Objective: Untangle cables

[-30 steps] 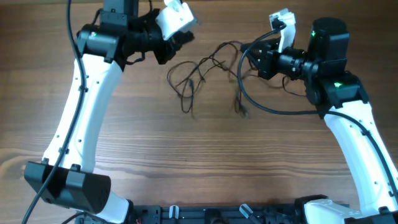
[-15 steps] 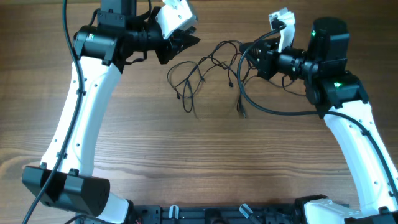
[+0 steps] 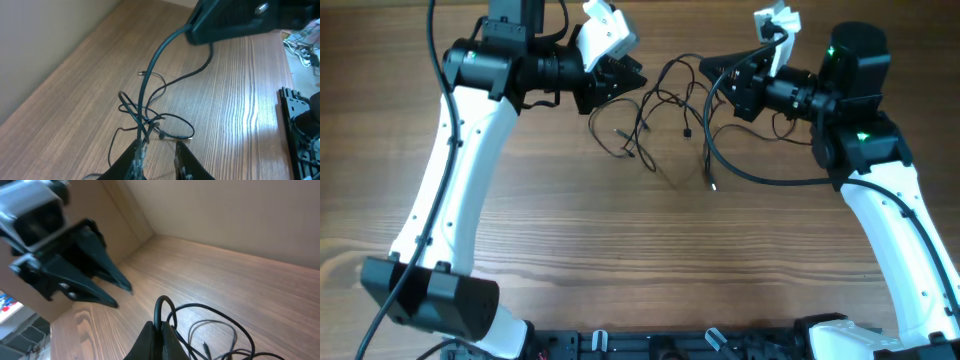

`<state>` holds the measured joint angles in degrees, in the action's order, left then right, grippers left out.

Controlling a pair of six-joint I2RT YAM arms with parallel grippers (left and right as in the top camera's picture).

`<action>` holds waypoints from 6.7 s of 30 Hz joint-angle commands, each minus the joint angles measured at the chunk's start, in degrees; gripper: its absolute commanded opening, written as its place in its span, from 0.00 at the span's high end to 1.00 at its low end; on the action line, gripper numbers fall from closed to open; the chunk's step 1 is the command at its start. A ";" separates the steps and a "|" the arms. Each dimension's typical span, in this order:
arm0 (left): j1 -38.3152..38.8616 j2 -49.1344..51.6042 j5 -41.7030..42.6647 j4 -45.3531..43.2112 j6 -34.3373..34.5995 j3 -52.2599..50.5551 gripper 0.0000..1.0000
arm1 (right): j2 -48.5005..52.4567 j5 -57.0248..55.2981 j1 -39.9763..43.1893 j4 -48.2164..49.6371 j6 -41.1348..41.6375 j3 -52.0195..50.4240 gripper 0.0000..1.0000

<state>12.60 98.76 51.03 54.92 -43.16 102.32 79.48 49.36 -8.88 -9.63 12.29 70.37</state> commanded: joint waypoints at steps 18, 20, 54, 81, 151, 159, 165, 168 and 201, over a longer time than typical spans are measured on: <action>5.33 6.40 0.33 -2.05 -0.04 -0.11 0.80 | -1.07 2.27 0.07 1.70 2.73 1.09 0.96; 5.90 6.43 -0.42 -2.67 -0.04 -0.11 0.80 | -1.07 2.54 0.07 1.73 2.67 1.09 0.96; 7.15 14.03 -10.21 -8.44 3.63 -0.11 0.91 | -1.07 8.20 0.07 5.14 3.30 1.09 0.96; 7.17 14.01 0.55 -13.05 6.38 -0.09 0.63 | -1.07 9.88 0.07 5.97 3.39 1.09 0.96; -10.93 3.91 -2.78 -9.97 14.05 -0.09 0.96 | -1.05 -34.84 0.09 -18.45 1.86 1.09 0.96; -18.05 0.44 -4.24 -7.10 14.03 -0.09 0.96 | -1.03 -50.14 0.22 -23.06 5.95 0.94 0.96; -23.74 -1.31 -4.22 -6.51 14.03 -0.09 0.96 | 0.15 -61.72 1.11 -26.32 10.03 0.76 0.96; -26.08 -2.38 -4.22 -6.16 14.05 -0.09 0.96 | 2.05 -61.42 3.65 -26.91 10.40 0.74 0.96; -40.41 -12.11 -7.15 -6.01 14.05 -0.09 0.96 | 18.75 -58.84 21.33 -26.75 11.74 0.39 0.96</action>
<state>-25.98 88.66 45.23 49.34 -29.45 102.21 96.73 -8.36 11.73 -36.84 22.94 70.48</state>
